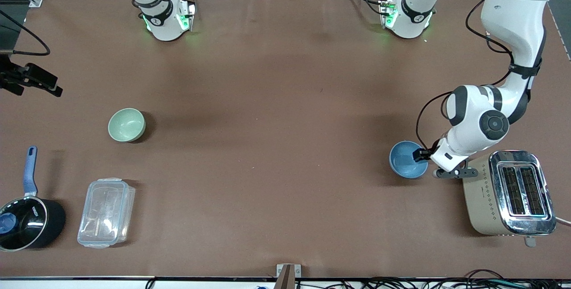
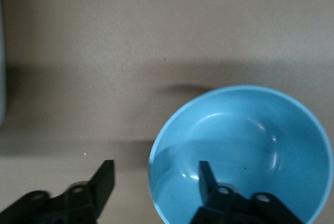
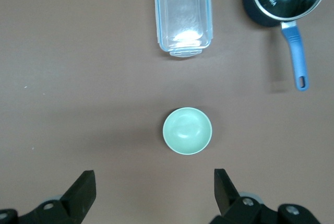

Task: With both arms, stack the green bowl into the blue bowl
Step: 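Reach the left gripper down to the blue bowl rim, then grasp the blue bowl with the left gripper while the right gripper grasps the green bowl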

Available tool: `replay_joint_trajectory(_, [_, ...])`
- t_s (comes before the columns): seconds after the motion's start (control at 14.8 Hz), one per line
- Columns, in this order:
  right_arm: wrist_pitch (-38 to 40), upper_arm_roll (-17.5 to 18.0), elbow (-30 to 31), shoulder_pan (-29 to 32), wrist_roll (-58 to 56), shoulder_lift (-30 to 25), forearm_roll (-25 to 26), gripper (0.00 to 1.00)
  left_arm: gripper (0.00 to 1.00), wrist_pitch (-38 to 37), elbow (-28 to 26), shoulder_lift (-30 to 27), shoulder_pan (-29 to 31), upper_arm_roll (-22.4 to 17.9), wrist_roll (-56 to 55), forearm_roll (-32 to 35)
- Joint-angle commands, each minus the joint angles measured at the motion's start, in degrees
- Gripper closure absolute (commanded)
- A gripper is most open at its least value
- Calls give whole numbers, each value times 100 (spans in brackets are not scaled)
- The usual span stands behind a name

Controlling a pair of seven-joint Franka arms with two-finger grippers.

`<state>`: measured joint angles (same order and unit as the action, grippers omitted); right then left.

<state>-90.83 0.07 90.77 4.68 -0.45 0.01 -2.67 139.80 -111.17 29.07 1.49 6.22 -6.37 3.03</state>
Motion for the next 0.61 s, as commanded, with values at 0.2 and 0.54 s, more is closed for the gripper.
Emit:
replay_joint_trajectory(0.2, [-758,46,1098,586,-95,192,-742,1,93,13,69,169,1,11,13,83])
replay_joint_trajectory(0.54, [-1700,46,1558,929,-1009,1342,-1489,1,100,-75,104,-5,-69,90,4,75])
